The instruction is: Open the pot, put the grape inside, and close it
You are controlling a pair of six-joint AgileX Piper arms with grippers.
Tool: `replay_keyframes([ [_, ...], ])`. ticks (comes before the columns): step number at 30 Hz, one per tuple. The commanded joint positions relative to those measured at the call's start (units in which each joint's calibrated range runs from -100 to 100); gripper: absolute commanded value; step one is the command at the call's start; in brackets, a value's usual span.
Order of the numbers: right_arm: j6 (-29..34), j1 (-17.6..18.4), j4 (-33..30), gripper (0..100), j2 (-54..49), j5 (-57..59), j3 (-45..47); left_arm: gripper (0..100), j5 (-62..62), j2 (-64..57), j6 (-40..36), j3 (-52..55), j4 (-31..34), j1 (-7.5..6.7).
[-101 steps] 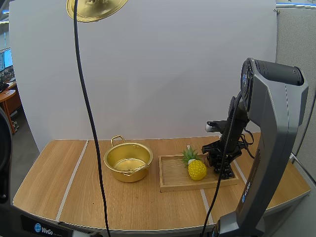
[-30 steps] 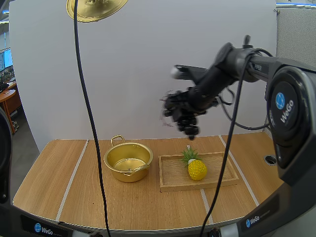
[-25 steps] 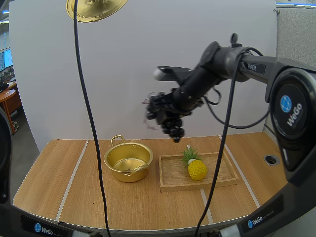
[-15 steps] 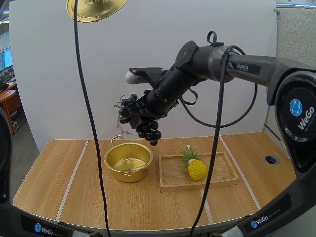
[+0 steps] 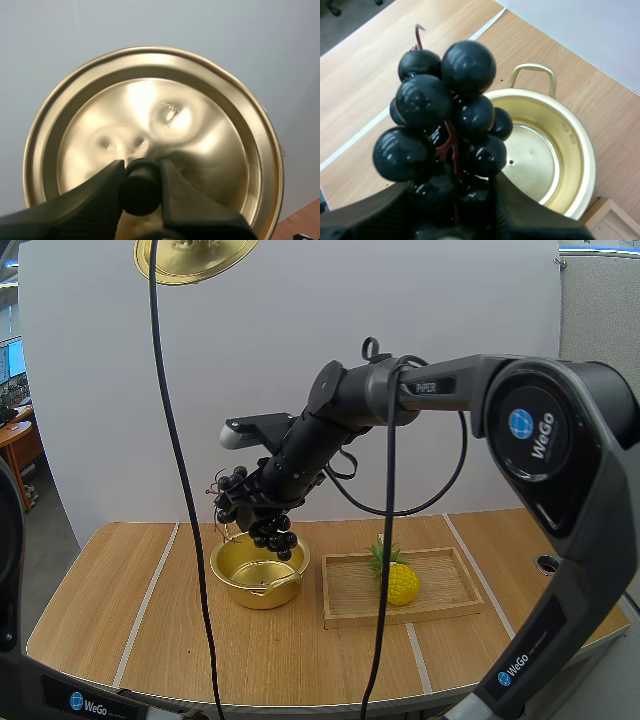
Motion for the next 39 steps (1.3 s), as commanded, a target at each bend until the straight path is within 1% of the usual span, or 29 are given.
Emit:
replay_keyframes([
  [1, -0.21, 0.19, -1.76, 0, 1.23, -2.46, -1.91, 0, -2.15, -0.46, -0.16, -0.43, 0.96, -0.18],
  [7, -0.12, 0.19, -2.91, 0, 4.86, -1.94, -4.99, 0, -2.15, -0.46, -0.16, -0.43, 0.96, -0.18],
  [16, -0.12, 0.19, -4.80, 0, 9.72, -2.14, -4.98, 0, -2.15, -0.46, -0.16, -0.43, 0.96, -0.18],
  [33, -0.23, 0.19, -6.16, 0, 19.35, -5.66, -4.98, 0, -2.15, -0.46, -0.16, -0.43, 0.96, -0.18],
  [37, -0.10, 0.19, -7.37, 0, 21.77, -5.66, -4.98, 0, -2.15, -0.46, -0.16, -0.43, 0.96, -0.18],
  [39, 1.07, 0.19, -8.76, 0, 22.81, -5.82, -4.98, 0, -2.15, -0.46, -0.16, -0.43, 0.96, -0.18],
])
